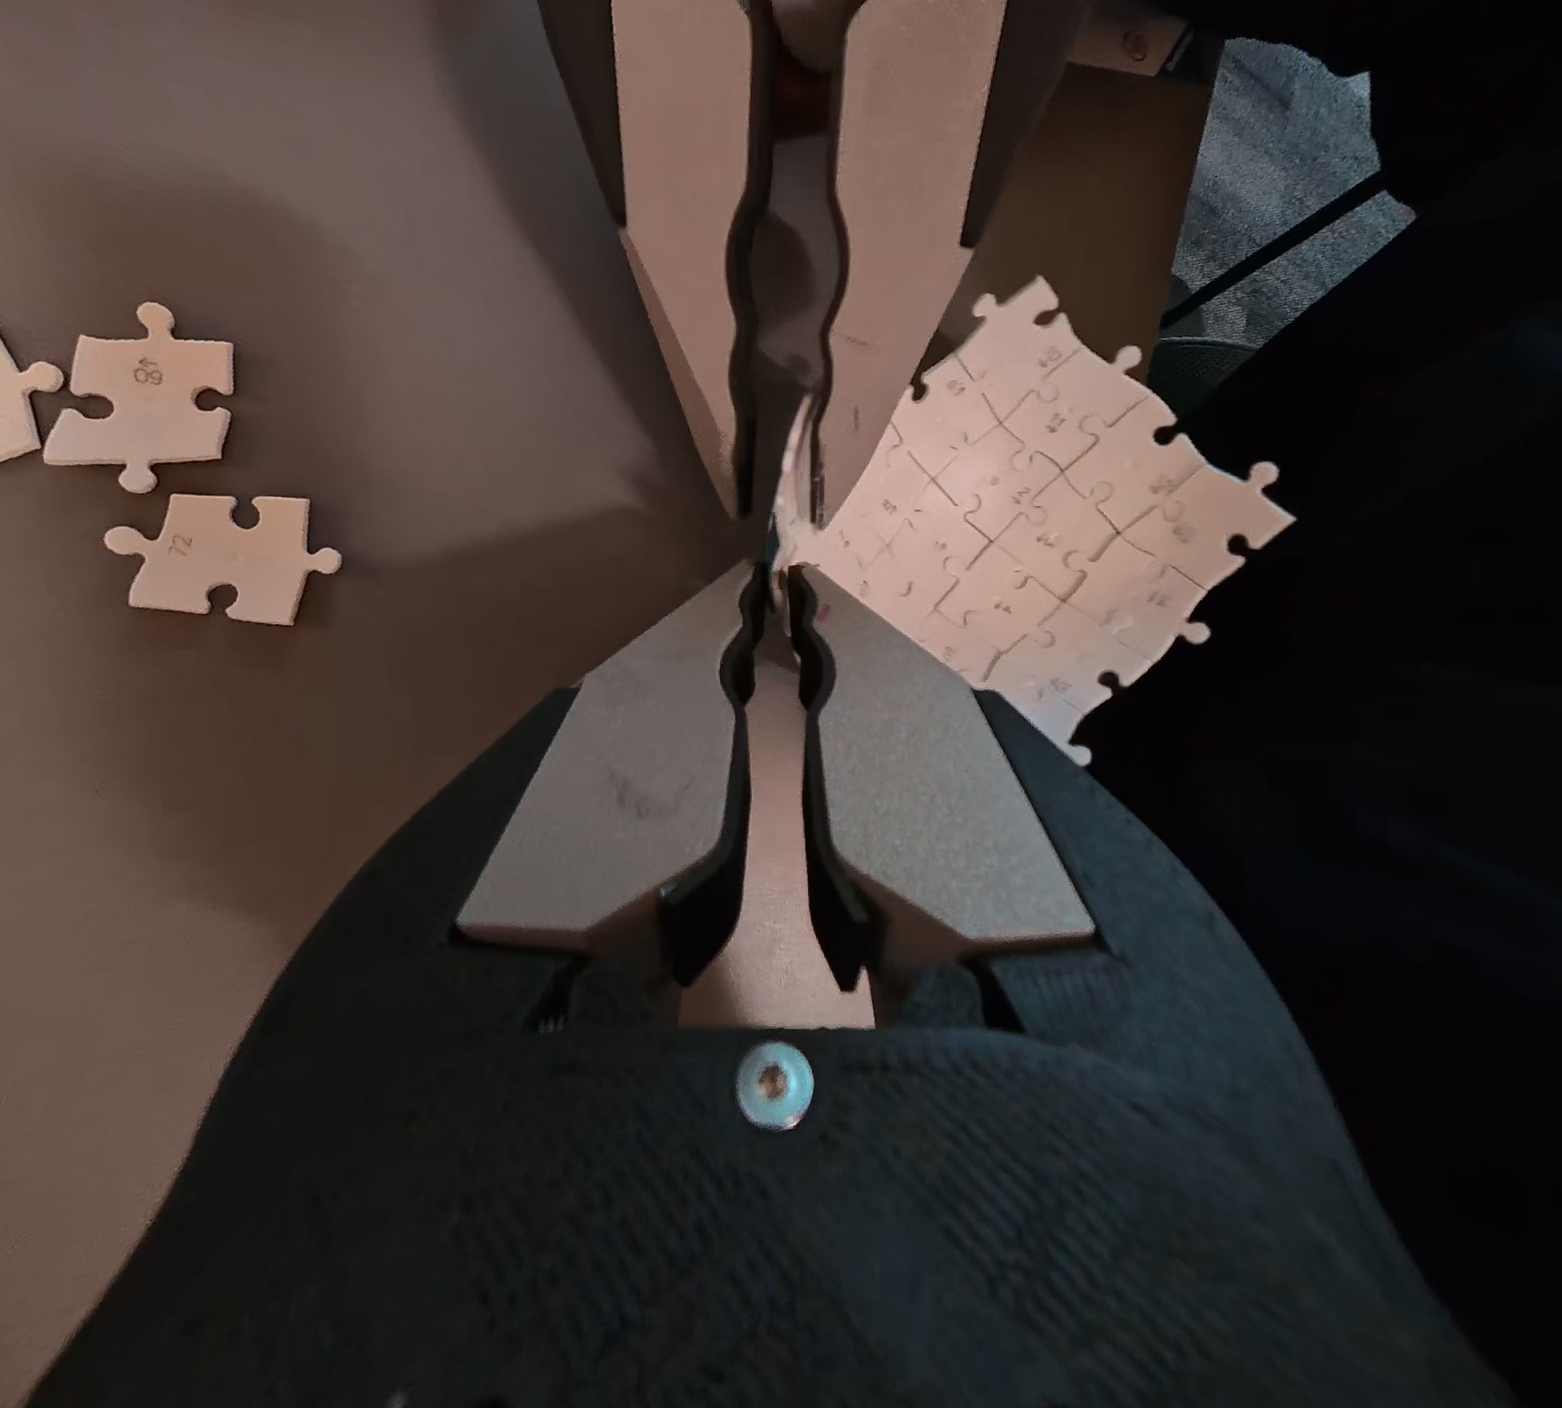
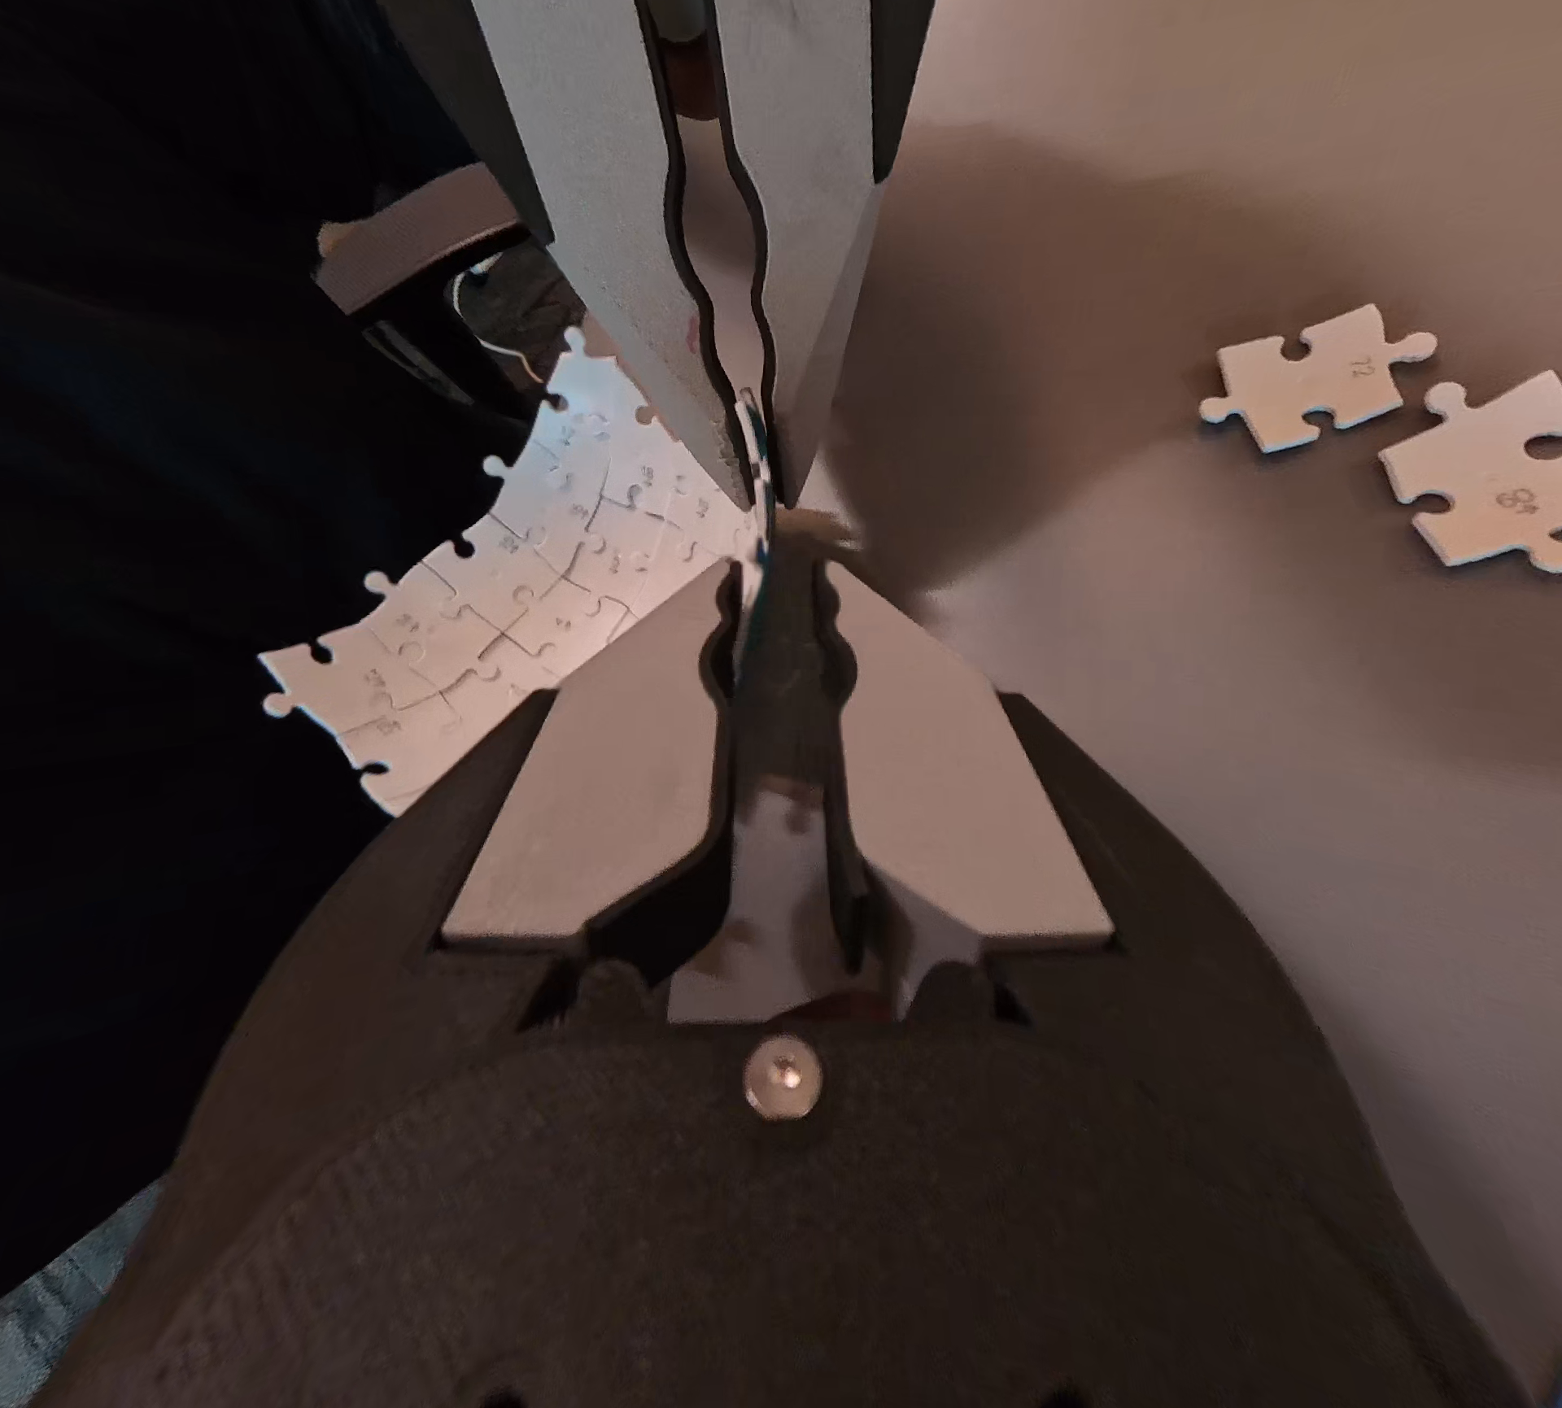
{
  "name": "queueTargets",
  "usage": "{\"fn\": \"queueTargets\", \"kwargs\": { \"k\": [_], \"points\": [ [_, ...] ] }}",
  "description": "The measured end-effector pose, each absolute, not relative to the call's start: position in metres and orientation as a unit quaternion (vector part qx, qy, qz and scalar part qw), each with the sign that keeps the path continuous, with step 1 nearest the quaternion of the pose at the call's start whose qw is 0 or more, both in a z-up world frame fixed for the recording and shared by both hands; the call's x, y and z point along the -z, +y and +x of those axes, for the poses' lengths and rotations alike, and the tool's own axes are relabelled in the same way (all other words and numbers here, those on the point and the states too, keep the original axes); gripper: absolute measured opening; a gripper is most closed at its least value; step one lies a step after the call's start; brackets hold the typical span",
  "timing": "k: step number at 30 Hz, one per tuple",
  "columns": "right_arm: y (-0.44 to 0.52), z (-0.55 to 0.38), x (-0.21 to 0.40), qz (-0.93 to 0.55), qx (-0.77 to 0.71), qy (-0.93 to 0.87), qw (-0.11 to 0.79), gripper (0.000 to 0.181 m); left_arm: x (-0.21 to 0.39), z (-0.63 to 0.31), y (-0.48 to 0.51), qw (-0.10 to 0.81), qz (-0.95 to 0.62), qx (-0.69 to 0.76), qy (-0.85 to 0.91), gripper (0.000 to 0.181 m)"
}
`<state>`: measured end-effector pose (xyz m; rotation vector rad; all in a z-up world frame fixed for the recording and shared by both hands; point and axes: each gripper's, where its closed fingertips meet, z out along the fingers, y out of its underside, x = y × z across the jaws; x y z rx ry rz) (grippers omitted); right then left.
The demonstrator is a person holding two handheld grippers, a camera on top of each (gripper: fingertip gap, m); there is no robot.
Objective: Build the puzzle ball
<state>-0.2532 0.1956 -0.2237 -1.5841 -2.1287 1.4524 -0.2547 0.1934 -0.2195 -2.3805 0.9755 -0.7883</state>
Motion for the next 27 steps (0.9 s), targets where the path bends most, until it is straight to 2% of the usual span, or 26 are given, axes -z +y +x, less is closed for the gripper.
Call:
{"fn": "queueTargets", "kwargs": {
  "k": [6,10,27],
  "points": [
    [0.2023,-0.2483,0.2164,-0.520,-0.479,-0.702,0.081,0.013,0.2191,-0.2556,0.1924,0.222,-0.864,0.283,0.352,0.002],
    [0.1999,-0.2488,0.2155,-0.516,-0.483,-0.702,0.083,0.000,0.2188,-0.2549,0.1923,0.221,-0.864,0.280,0.355,0.003],
    [0.1989,-0.2495,0.2188,-0.525,-0.473,-0.703,0.084,0.000,0.2212,-0.2546,0.1909,0.203,-0.865,0.260,0.378,0.001]
  ]
}}
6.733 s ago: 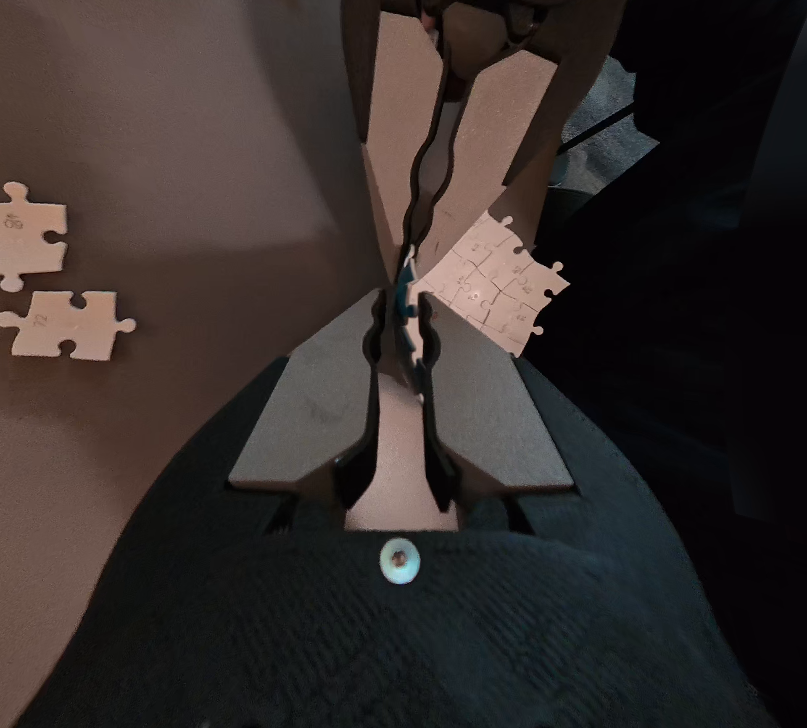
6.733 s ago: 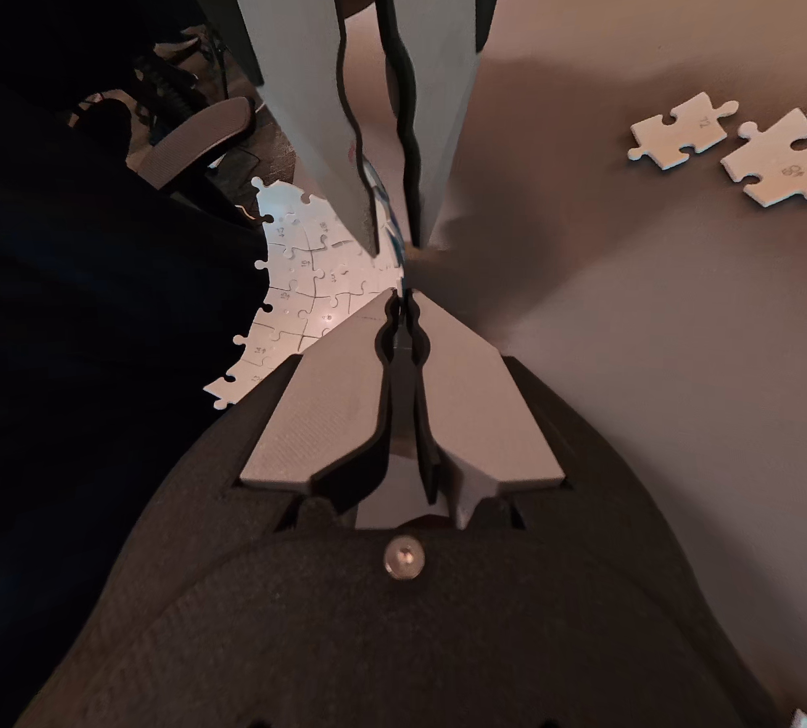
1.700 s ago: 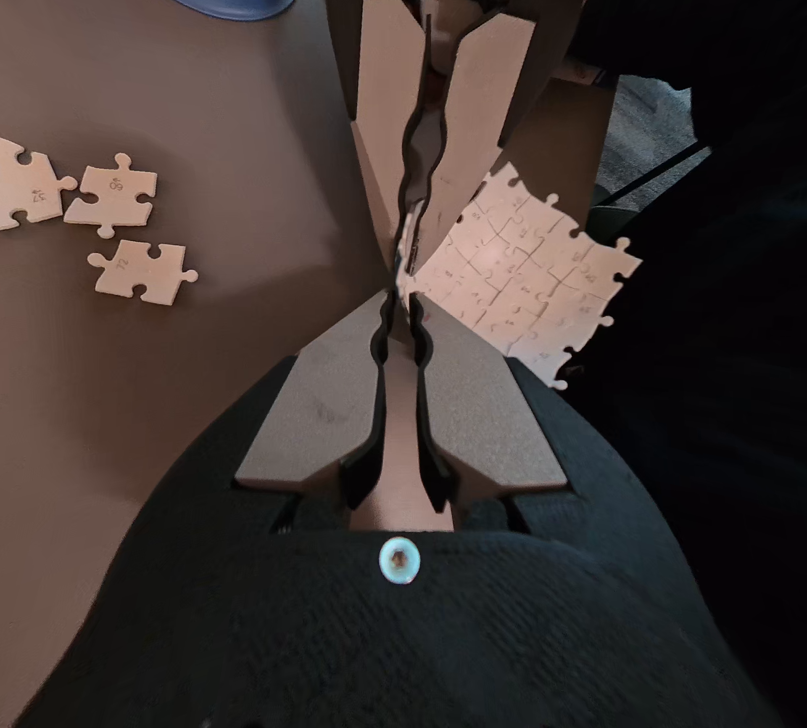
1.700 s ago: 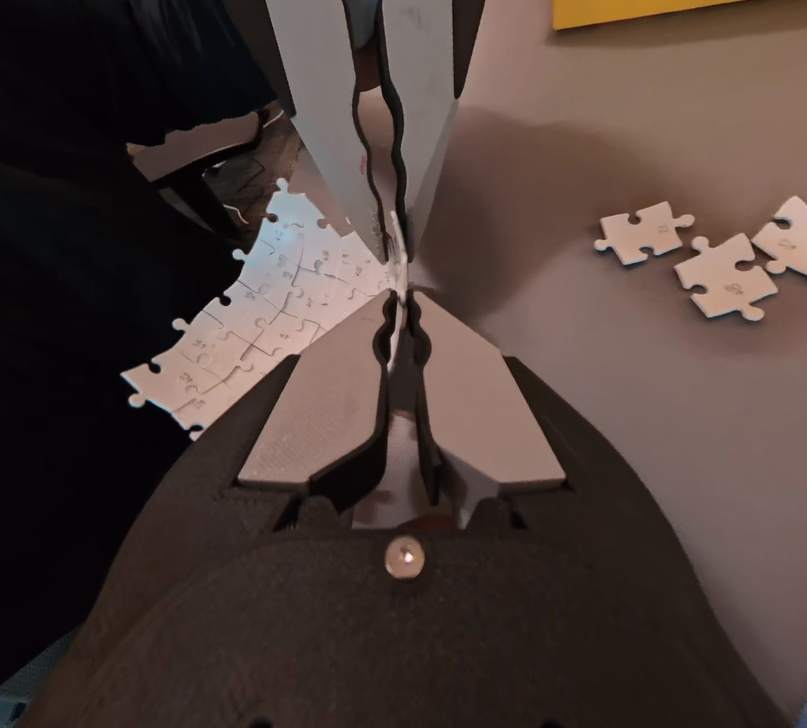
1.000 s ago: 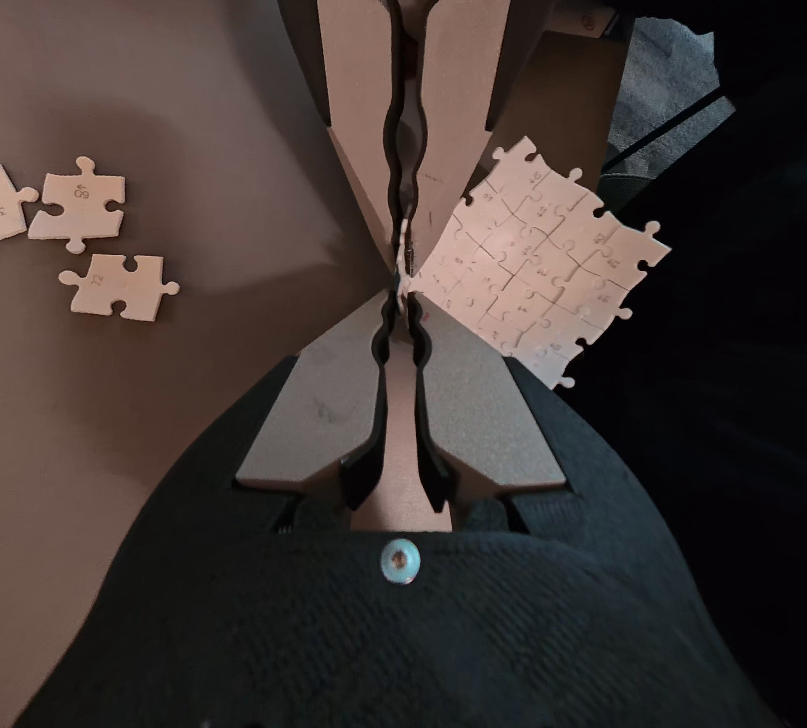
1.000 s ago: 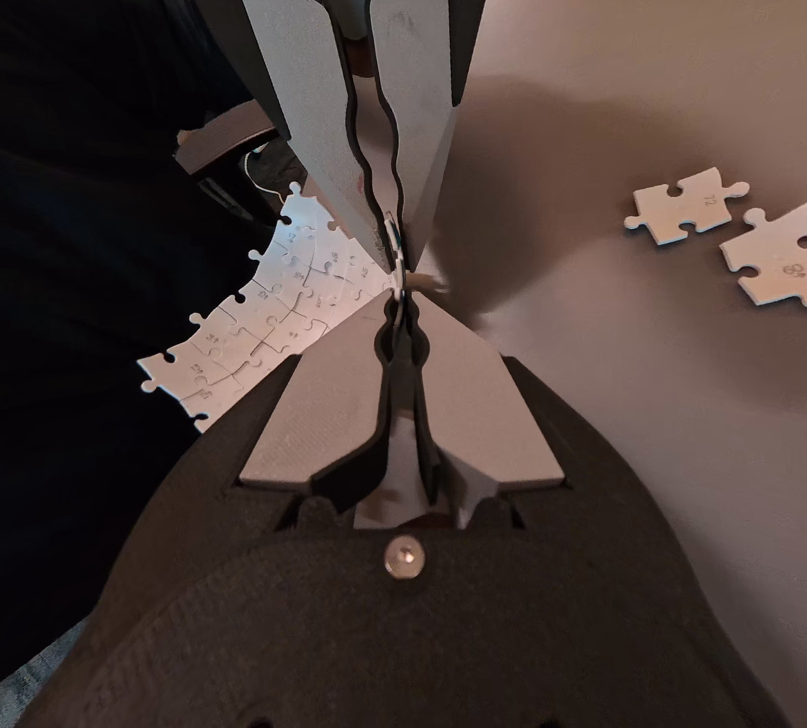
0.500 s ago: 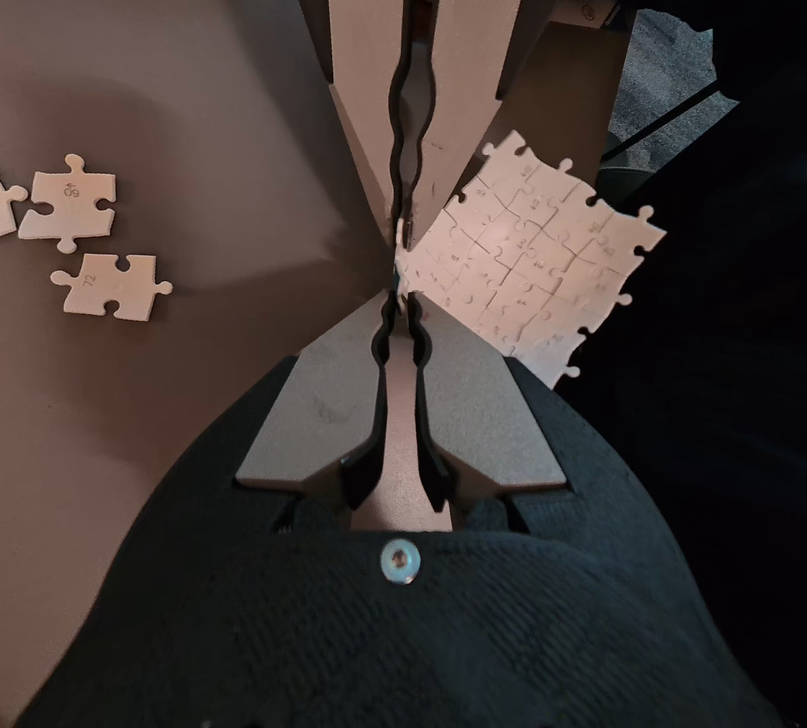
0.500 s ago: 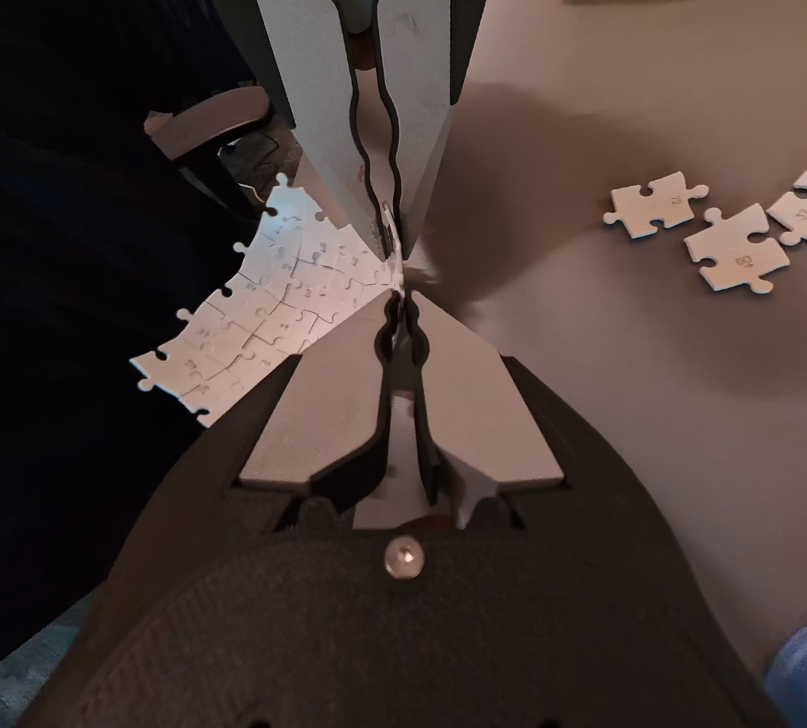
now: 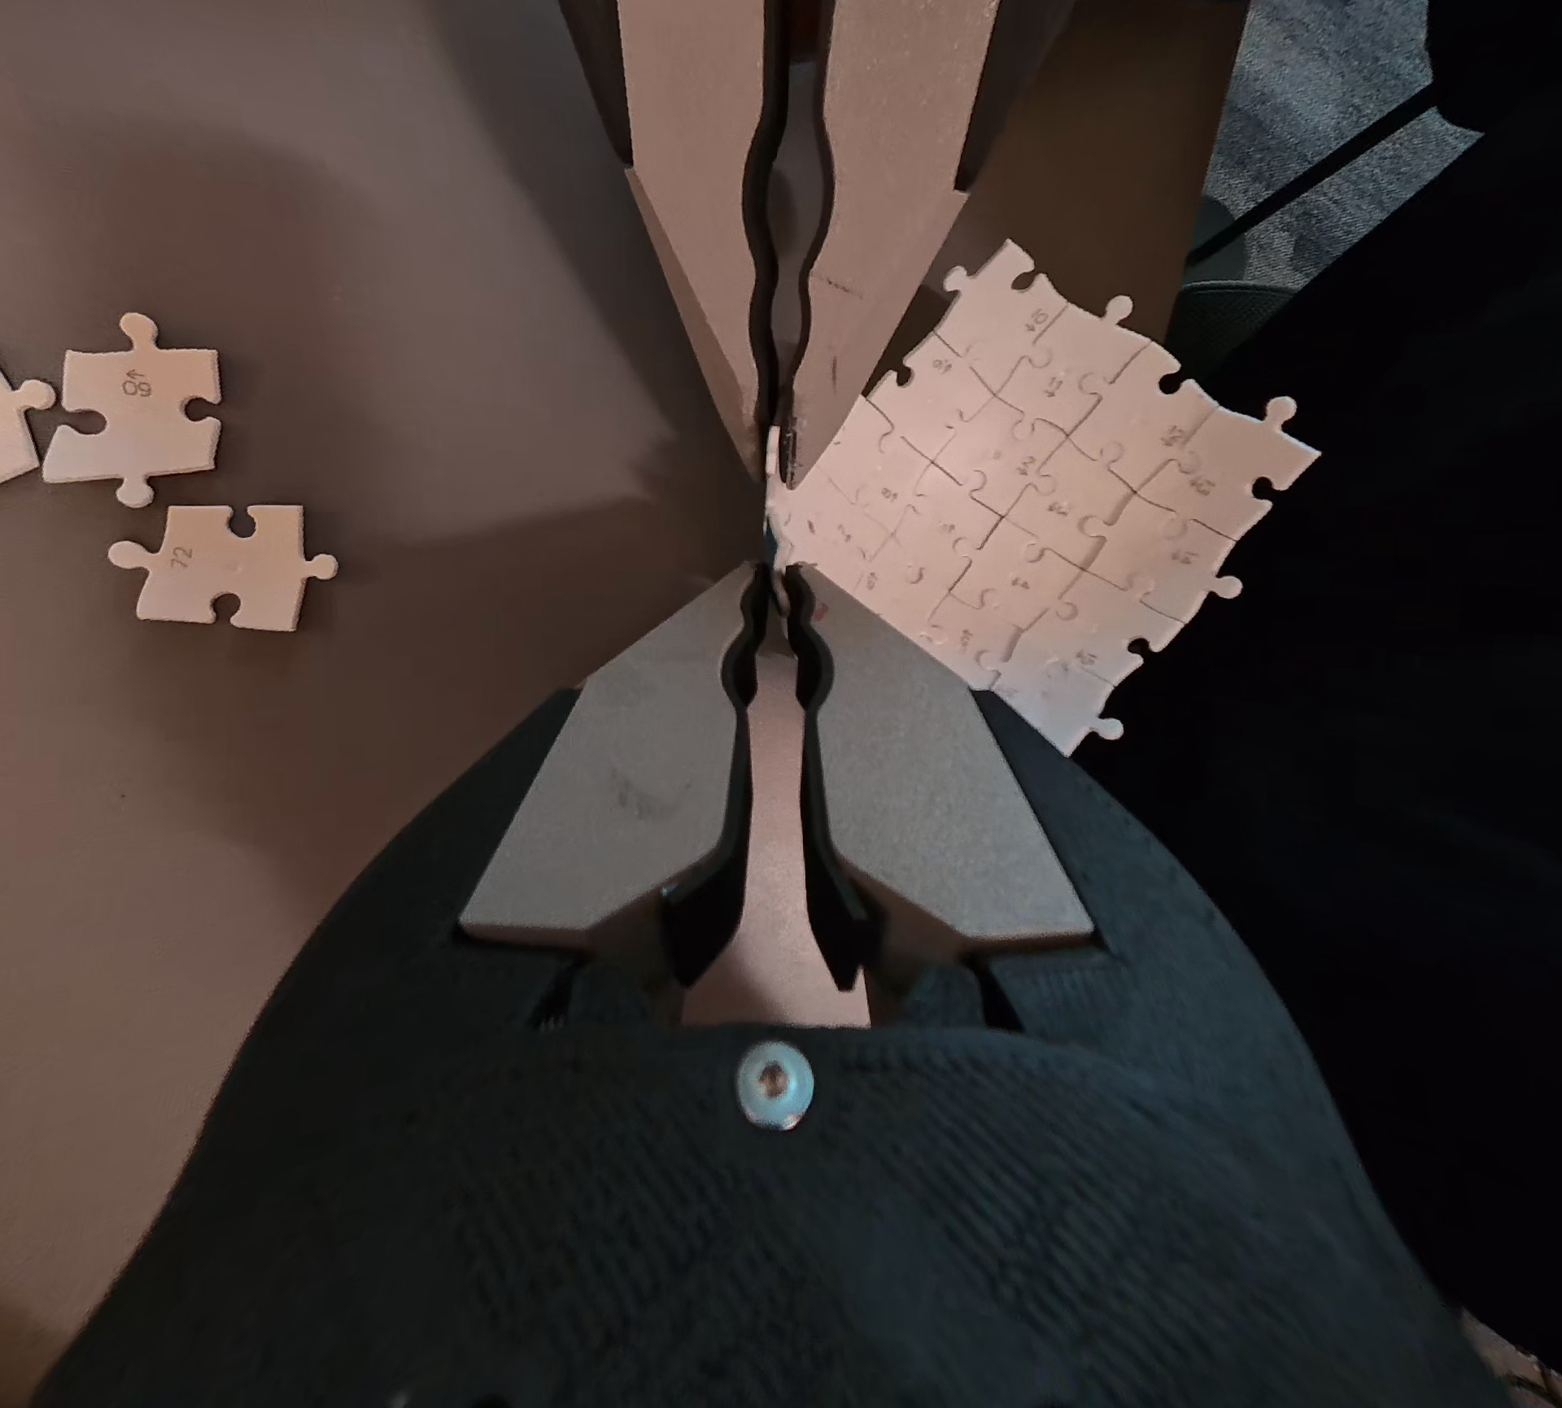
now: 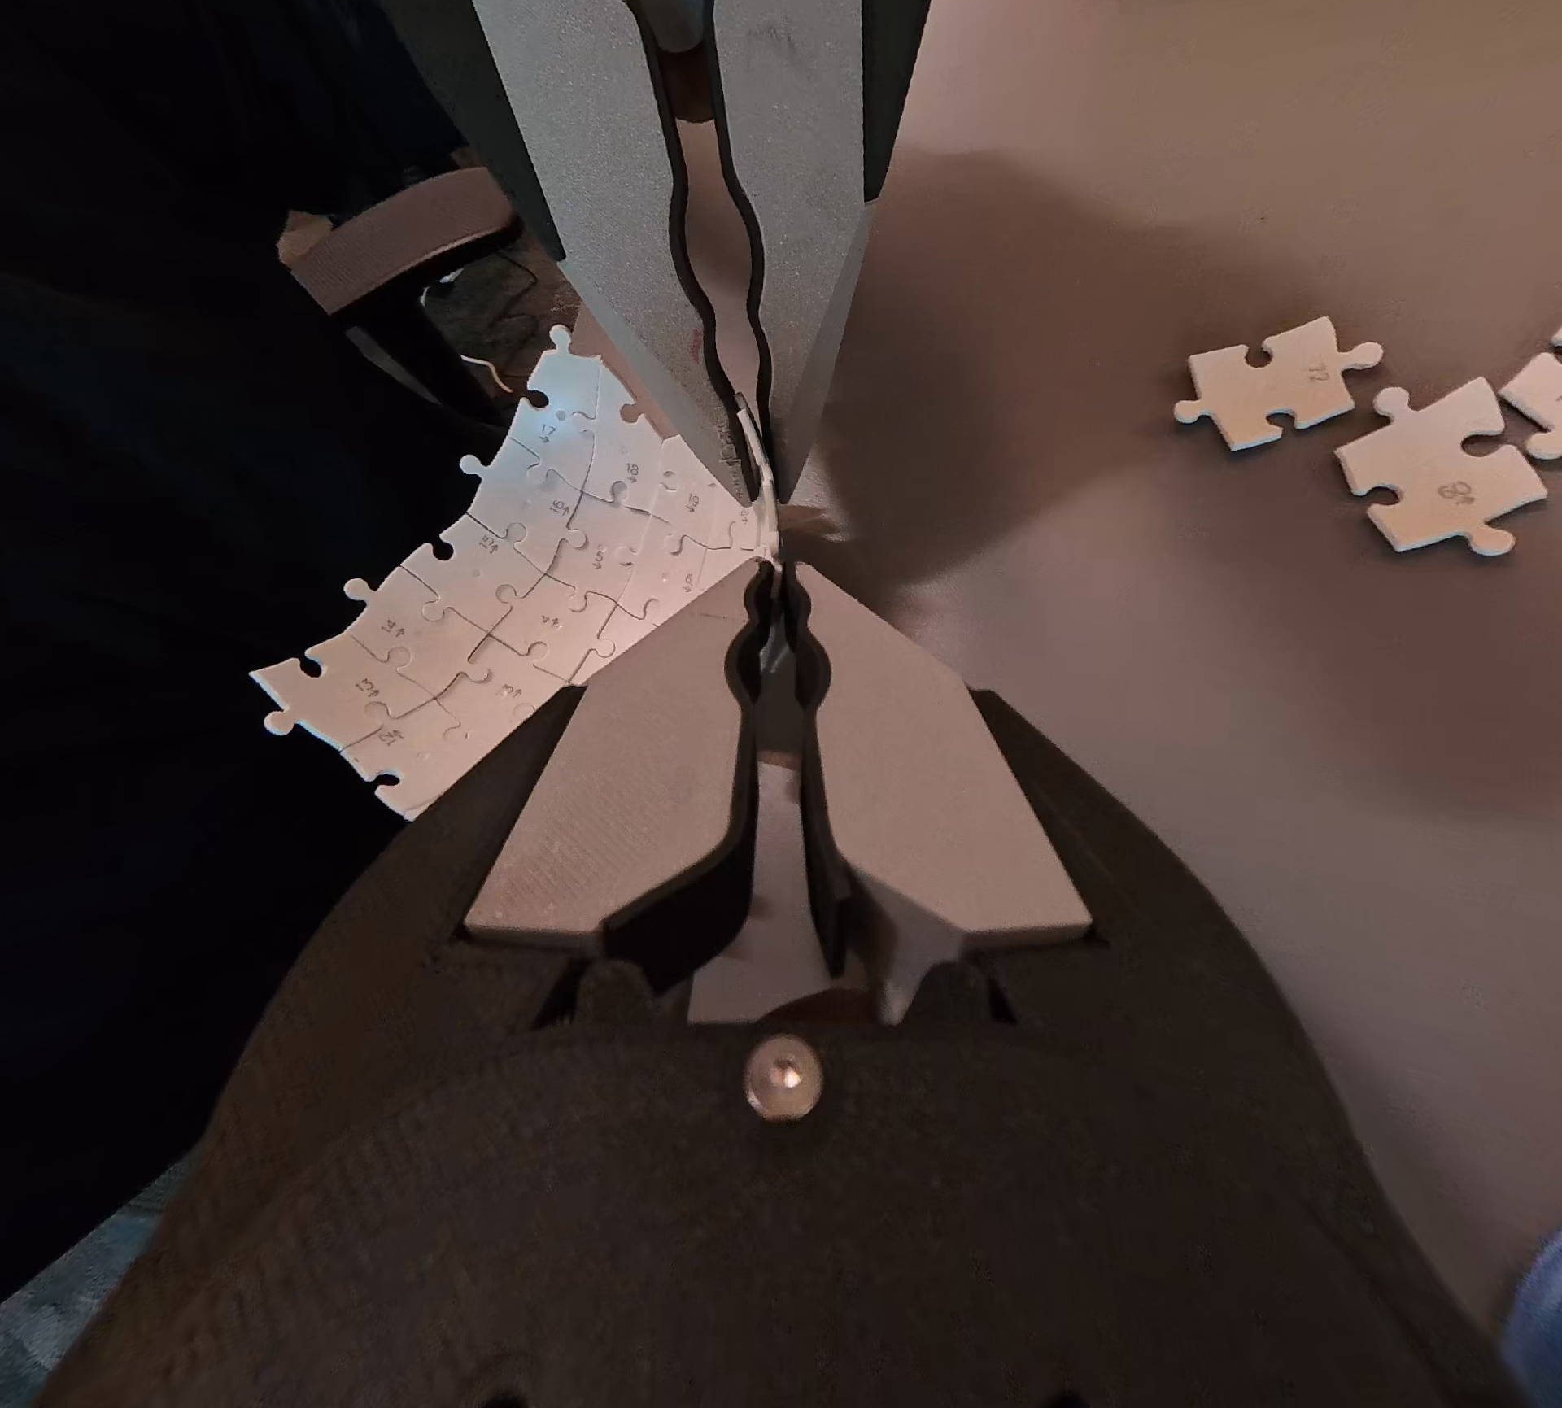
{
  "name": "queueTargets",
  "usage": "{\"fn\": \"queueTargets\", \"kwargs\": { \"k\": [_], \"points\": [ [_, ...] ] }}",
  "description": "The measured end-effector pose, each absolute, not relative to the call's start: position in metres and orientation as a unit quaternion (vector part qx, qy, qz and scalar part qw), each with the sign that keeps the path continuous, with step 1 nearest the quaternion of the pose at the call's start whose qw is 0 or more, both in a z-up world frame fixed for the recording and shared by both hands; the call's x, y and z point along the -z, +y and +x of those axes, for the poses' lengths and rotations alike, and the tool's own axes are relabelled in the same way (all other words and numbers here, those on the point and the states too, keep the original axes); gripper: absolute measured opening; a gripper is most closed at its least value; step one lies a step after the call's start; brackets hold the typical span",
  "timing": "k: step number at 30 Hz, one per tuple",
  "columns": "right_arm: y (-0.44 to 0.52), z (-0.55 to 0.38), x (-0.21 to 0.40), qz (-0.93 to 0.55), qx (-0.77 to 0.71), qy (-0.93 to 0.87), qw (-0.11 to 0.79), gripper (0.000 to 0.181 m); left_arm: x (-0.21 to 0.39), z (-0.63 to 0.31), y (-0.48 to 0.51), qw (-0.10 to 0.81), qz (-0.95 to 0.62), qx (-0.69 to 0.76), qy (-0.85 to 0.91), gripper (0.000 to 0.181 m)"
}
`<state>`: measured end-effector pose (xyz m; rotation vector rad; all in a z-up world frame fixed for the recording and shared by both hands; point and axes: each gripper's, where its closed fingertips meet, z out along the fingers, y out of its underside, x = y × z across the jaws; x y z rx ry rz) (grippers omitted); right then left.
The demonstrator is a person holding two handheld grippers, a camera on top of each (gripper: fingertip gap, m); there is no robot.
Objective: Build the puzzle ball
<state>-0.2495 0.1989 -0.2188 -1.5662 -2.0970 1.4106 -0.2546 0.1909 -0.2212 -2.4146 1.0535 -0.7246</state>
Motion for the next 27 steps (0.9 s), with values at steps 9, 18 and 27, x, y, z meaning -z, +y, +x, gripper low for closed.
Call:
{"fn": "queueTargets", "kwargs": {
  "k": [9,18,27],
  "points": [
    [0.196,-0.250,0.219,-0.524,-0.487,-0.695,0.072,0.000,0.221,-0.255,0.187,0.196,-0.864,0.277,0.371,0.002],
    [0.213,-0.245,0.204,-0.530,-0.496,-0.681,0.094,0.027,0.205,-0.270,0.190,0.230,-0.865,0.281,0.347,0.026],
    [0.234,-0.236,0.181,-0.534,-0.508,-0.659,0.147,0.028,0.168,-0.296,0.193,0.330,-0.849,0.304,0.279,0.027]
  ]
}}
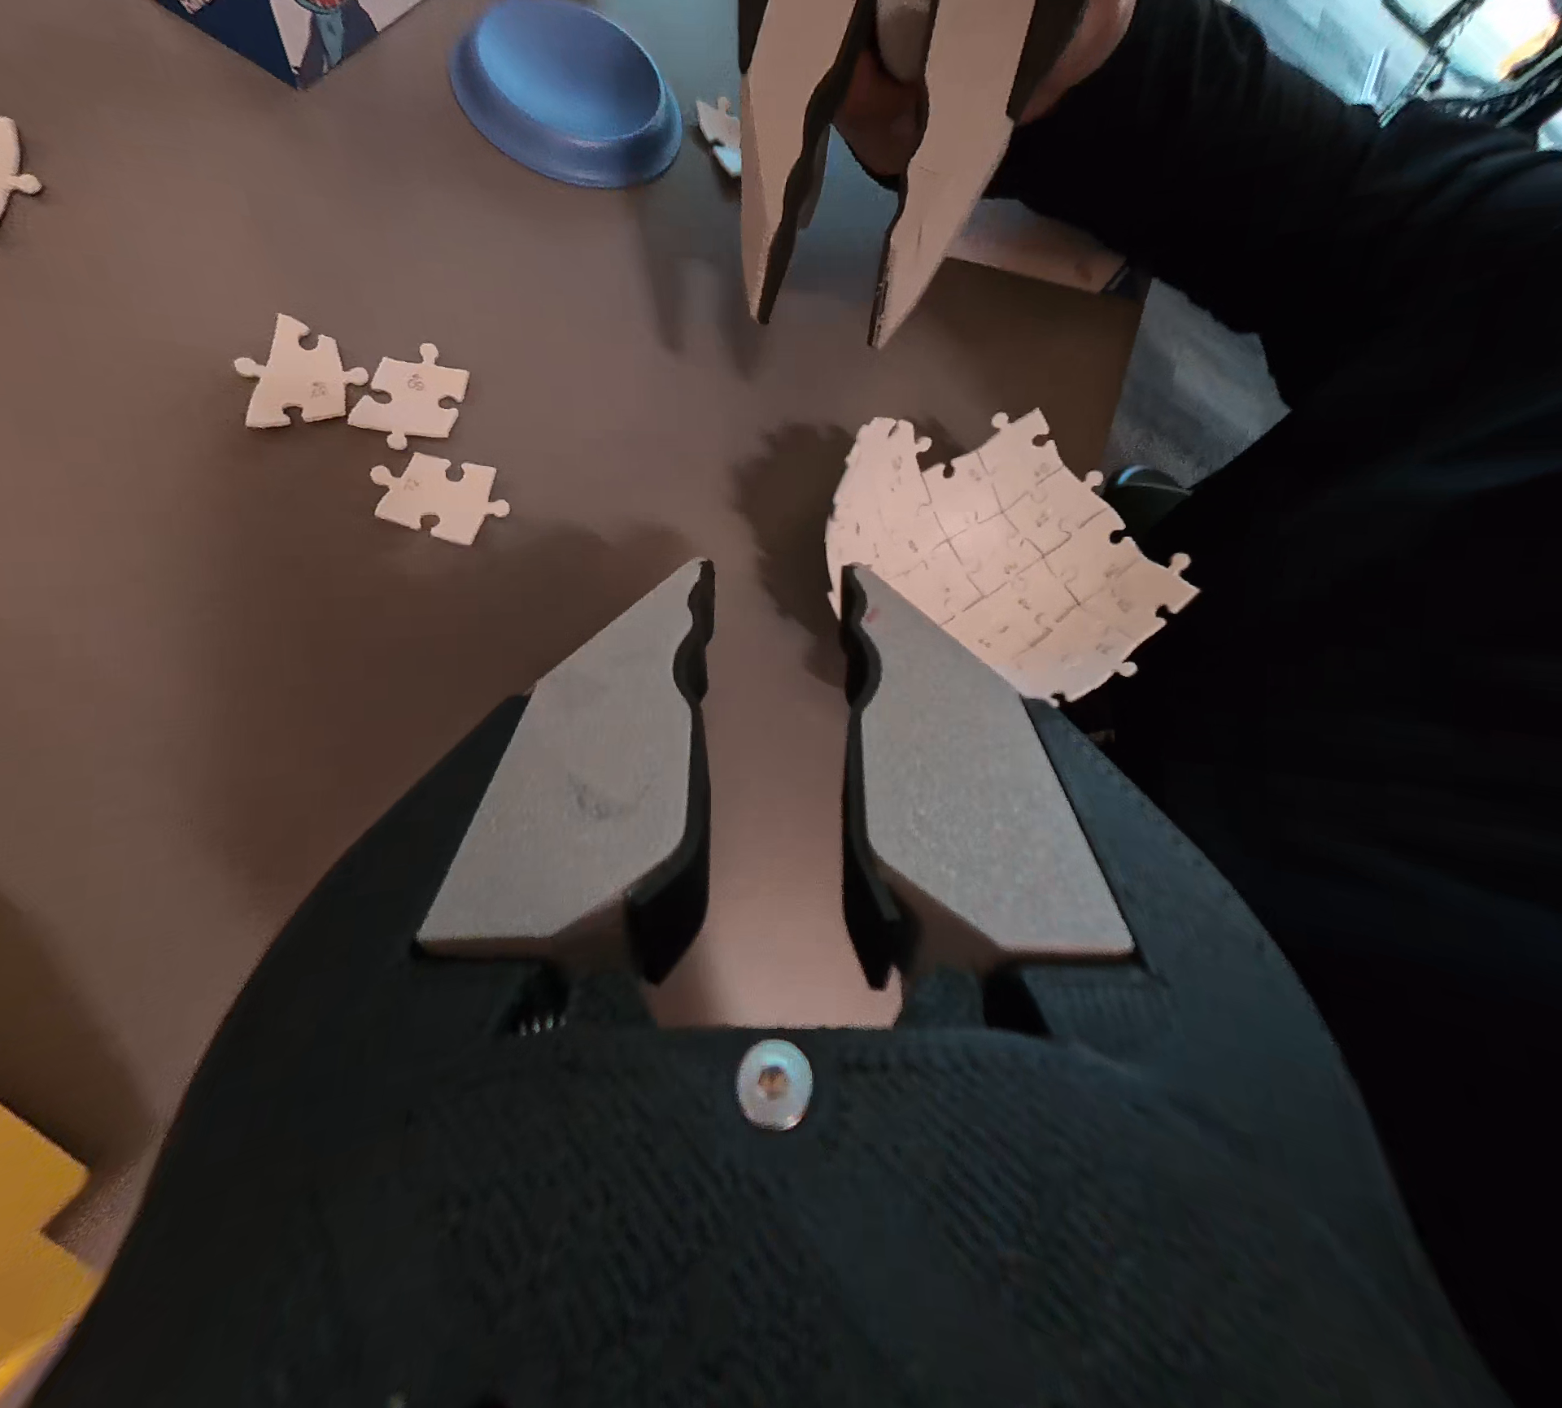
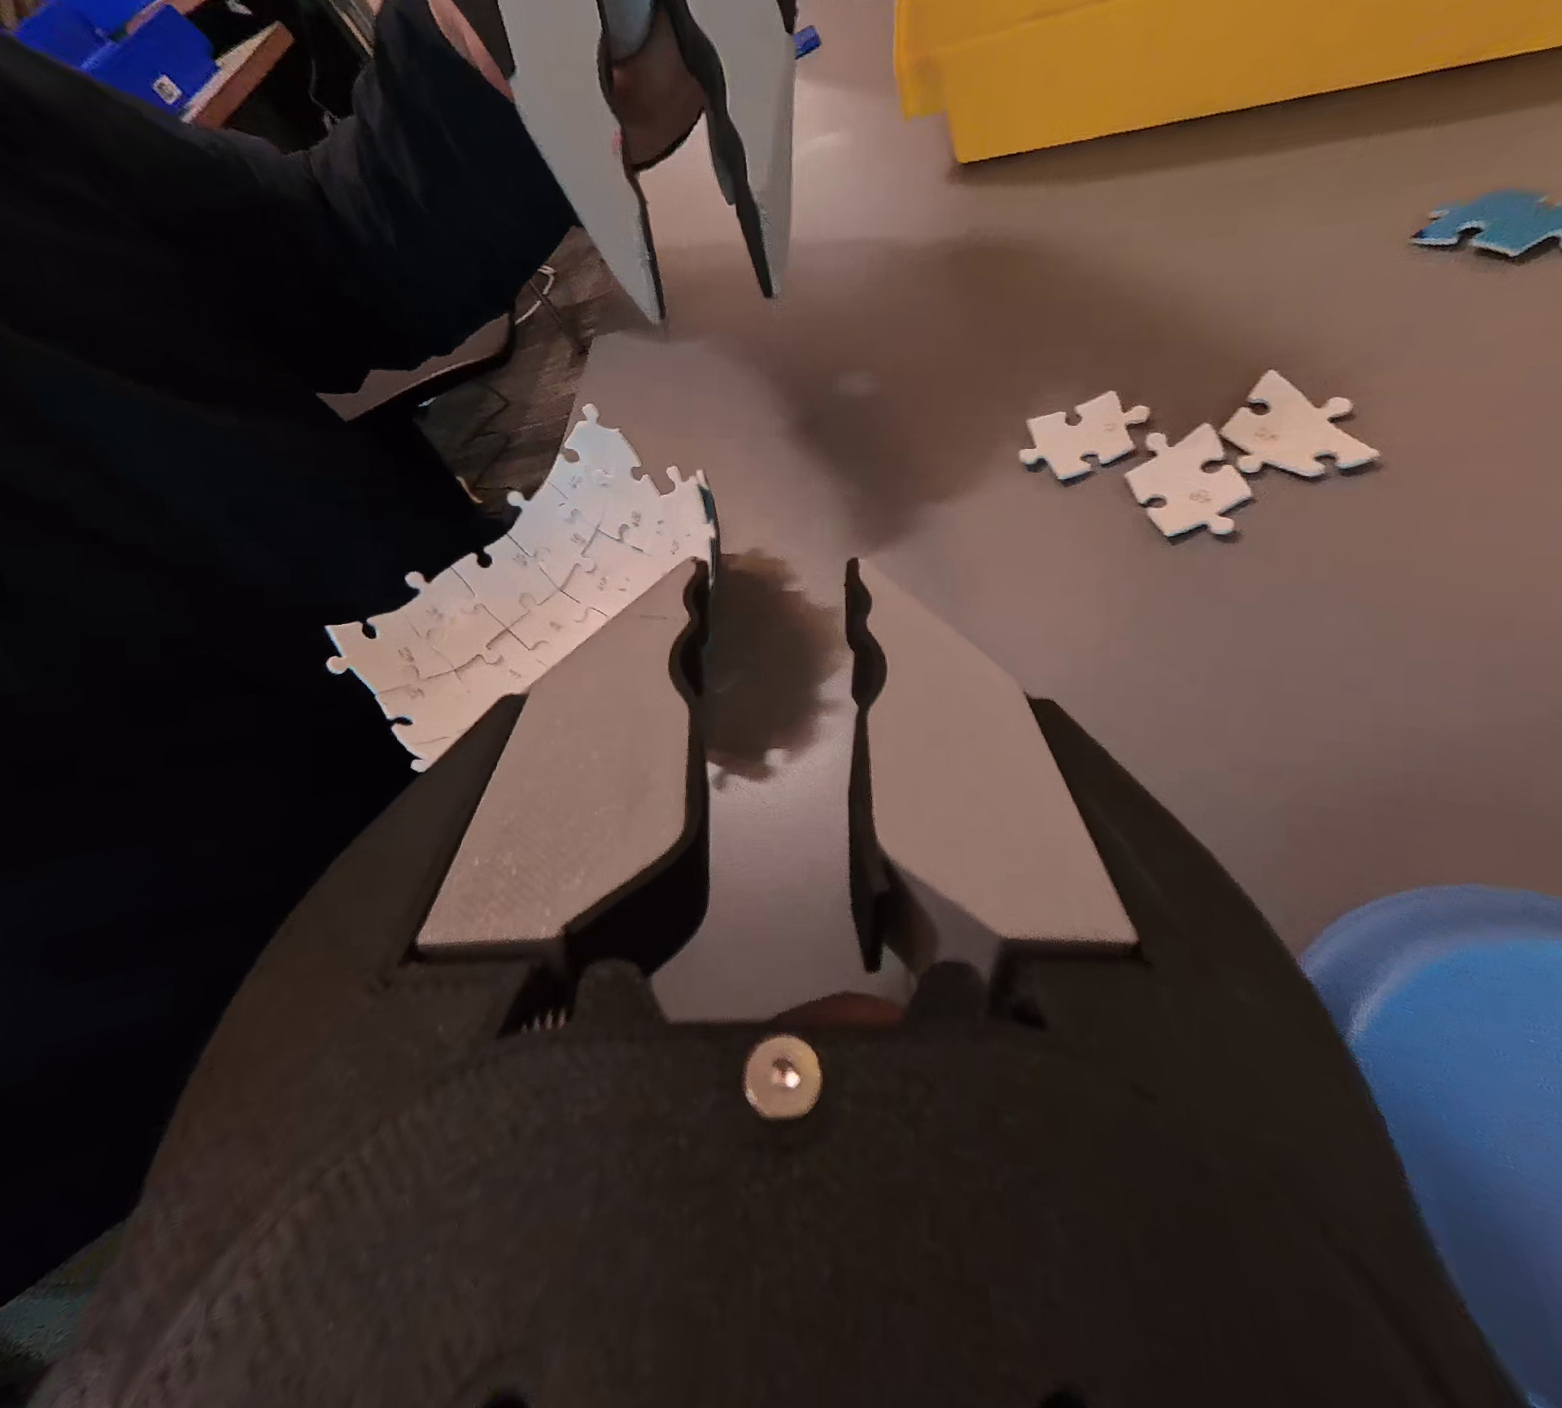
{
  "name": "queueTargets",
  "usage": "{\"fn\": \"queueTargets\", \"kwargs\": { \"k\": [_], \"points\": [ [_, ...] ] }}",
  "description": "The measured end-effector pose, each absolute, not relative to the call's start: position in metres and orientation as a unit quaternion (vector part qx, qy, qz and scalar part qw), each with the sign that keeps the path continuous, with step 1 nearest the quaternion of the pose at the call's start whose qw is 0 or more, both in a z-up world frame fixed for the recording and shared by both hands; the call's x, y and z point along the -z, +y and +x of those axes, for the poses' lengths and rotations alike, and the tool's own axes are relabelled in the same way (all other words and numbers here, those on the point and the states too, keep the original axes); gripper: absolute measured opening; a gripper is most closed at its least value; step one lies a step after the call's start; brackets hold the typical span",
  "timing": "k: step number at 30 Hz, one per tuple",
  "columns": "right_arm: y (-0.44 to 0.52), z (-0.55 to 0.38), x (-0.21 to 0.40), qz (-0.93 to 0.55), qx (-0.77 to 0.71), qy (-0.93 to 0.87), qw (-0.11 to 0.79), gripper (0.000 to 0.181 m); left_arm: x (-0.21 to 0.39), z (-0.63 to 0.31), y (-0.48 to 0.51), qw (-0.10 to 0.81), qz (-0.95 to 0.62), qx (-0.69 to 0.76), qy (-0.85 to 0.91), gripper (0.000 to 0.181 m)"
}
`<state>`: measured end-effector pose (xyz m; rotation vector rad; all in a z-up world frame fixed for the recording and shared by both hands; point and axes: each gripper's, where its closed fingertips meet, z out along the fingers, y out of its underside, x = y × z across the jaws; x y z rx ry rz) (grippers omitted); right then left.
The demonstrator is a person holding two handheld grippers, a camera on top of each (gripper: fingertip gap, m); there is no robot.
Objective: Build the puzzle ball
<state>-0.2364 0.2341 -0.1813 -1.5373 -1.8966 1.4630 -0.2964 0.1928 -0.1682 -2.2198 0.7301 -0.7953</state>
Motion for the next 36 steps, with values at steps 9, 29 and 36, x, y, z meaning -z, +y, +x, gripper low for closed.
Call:
{"fn": "queueTargets", "kwargs": {
  "k": [9,29,36],
  "points": [
    [0.239,-0.223,0.177,-0.554,-0.500,-0.650,0.146,0.036,0.177,-0.309,0.161,0.335,-0.855,0.321,0.233,0.032],
    [0.190,-0.227,0.212,-0.638,-0.404,-0.650,0.087,0.030,0.194,-0.333,0.138,0.342,-0.864,0.312,0.199,0.032],
    [0.190,-0.231,0.227,-0.659,-0.392,-0.640,0.053,0.006,0.187,-0.336,0.134,0.351,-0.860,0.313,0.199,0.031]
  ]
}}
